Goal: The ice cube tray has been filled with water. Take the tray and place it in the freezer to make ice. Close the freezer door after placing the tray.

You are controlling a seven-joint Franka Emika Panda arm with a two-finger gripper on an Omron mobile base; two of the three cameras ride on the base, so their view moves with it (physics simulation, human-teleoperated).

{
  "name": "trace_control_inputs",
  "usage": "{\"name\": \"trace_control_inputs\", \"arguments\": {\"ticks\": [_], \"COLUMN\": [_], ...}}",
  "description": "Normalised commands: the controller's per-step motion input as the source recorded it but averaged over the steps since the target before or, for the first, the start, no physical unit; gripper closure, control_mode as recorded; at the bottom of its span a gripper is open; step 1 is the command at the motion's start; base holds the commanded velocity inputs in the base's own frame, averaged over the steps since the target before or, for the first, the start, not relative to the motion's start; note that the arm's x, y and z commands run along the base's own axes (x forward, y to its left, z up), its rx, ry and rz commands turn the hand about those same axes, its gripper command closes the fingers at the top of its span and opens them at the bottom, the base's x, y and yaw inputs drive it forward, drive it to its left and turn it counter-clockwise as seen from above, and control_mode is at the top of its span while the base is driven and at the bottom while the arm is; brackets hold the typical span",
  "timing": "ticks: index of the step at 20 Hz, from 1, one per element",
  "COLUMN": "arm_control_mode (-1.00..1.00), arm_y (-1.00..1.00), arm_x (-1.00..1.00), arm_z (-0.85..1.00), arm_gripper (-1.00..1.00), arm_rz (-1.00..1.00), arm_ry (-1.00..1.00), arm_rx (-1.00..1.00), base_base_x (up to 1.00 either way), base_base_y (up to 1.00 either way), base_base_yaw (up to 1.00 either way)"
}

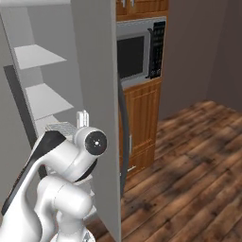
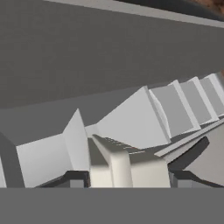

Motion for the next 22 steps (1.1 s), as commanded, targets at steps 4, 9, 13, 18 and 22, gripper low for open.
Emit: {"name": "trace_control_inputs", "arguments": {"ticks": [4,9,13,18,22], "arm_control_mode": [1.00,1.00,1.00,1.00,1.00], "arm_y": [0.00,0.00,0.00,0.00,0.00], "arm_x": [0.00,0.00,0.00,0.00,0.00], "arm_z": [0.00,0.00,0.00,0.00,0.00], "arm_gripper": [1.00,1.00,1.00,1.00,1.00], "arm_rz": [0.00,0.00,0.00,0.00,0.00], "arm_ry": [0.00,0.00,0.00,0.00,0.00], "arm_rx": [0.00,0.00,0.00,0.00,0.00], "base_base_x": [0.47,0.43,0.45,0.53,0.49], "base_base_y": [0.13,0.06,0.00,0.00,0.00], "base_base_yaw": [0.00,0.00,0.00,0.02,0.08]}}
